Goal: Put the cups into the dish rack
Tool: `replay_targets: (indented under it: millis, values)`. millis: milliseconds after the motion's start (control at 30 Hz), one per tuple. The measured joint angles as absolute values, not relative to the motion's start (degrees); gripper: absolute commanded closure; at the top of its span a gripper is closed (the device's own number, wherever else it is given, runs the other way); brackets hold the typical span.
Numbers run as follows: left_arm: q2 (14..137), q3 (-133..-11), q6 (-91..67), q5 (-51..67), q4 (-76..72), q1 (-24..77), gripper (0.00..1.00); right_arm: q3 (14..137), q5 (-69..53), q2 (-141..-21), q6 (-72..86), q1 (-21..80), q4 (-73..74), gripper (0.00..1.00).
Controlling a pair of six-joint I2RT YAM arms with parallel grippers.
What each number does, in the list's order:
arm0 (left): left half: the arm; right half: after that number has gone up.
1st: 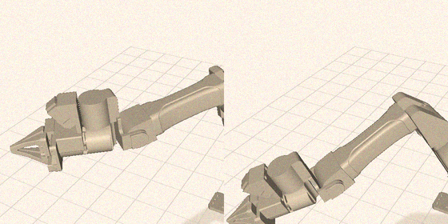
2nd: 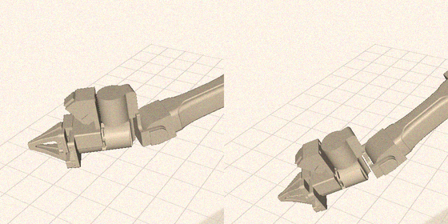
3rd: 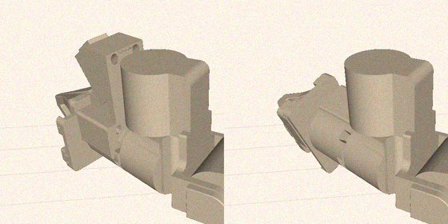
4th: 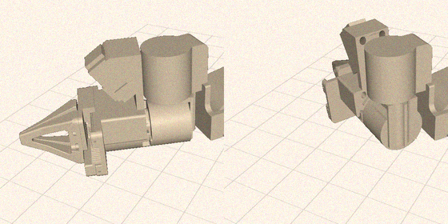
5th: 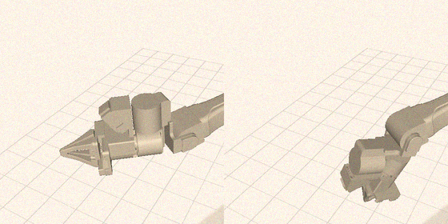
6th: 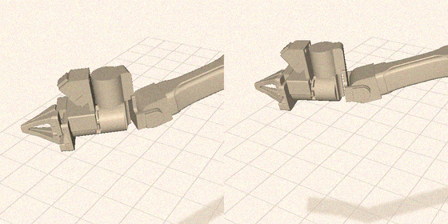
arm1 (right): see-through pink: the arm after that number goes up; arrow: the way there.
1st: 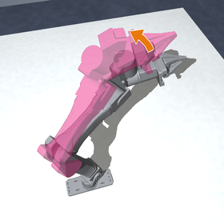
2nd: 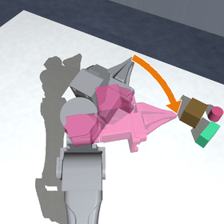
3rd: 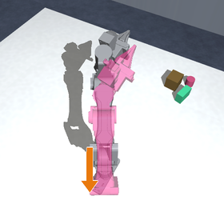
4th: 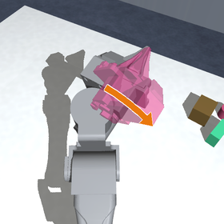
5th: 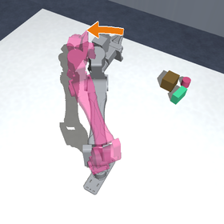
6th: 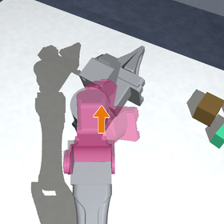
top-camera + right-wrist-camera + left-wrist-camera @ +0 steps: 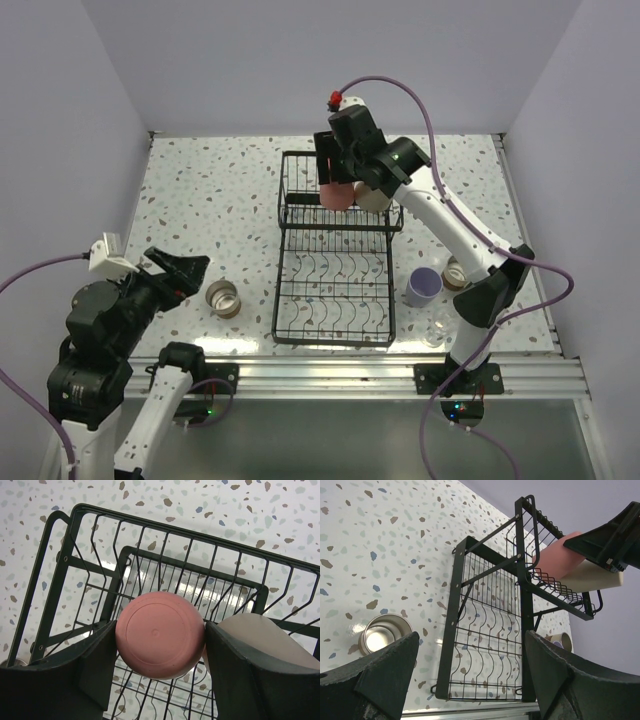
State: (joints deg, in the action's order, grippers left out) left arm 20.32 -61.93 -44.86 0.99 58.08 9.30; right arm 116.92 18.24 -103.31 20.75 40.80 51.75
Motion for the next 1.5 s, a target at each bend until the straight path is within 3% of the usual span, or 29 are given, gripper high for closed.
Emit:
replay_targets:
  millis: [133,267,533,1200,1500]
  values:
    - [21.0,-61.7,-44.8,1.1,57.9,9.3,0.11,116.9,17.8,-103.3,20.7,40.8,51.8,0.42]
    - [22.1,-61.5,-44.6,1.3,57.9,9.3,0.11,116.9,16.9,-103.3,20.8,40.5,51.8,0.25]
    - [24.0,-61.5,-43.8,1.7,57.5,9.3,0.11,116.9,14.9,-103.3,20.7,40.1,52.3,0.02]
    - [25.4,-61.5,-42.8,2.8,56.9,9.3,0.12,122.1,9.3,-99.1,21.9,39.8,51.8,0.02]
    - [31.1,-61.0,-42.2,2.3,58.1,9.3,0.31,118.0,7.7,-86.4,22.8,40.1,49.4,0.02]
